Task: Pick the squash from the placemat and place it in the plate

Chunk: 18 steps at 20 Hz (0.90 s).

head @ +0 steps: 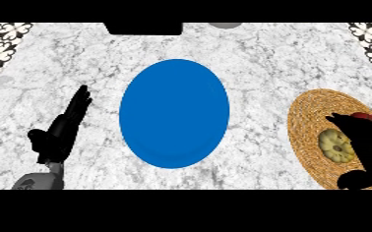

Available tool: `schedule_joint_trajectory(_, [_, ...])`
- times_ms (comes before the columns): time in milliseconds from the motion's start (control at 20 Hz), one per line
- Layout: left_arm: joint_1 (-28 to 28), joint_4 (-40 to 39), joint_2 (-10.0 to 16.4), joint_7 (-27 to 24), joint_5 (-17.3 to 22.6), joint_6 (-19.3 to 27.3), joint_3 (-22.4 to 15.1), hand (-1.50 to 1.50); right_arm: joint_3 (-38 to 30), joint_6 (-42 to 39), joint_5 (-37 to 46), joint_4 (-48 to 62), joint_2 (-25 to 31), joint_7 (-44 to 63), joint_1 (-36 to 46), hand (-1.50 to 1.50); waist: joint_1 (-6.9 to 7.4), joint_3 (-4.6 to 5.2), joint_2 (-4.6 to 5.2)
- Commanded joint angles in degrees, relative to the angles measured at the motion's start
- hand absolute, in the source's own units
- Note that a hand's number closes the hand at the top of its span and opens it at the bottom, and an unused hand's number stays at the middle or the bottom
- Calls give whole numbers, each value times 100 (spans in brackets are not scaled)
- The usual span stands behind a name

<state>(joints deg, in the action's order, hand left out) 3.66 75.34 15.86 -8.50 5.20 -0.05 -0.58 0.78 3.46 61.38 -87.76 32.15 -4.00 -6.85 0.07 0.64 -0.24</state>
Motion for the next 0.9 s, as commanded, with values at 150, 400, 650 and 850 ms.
schedule_joint_trajectory(150, [82, -324, -98, -264, -105, -39, 182, 0, -45, 114, 99, 581, -71, -701, 133, 150, -18, -64, 26])
schedule_joint_trajectory(400, [-82, 263, -22, 191, -73, -173, 104, 0, 117, 456, 450, 1013, -362, -798, 597, 150, 33, -68, 25])
schedule_joint_trajectory(650, [38, -313, -216, -188, -252, -36, 140, 0, -327, 964, 25, 460, -285, -1310, 188, 150, -53, -64, 28])
schedule_joint_trajectory(850, [-128, 128, 71, 16, -23, -272, 300, 0, -295, -454, -725, -93, -911, -363, 84, 150, -42, -56, 10])
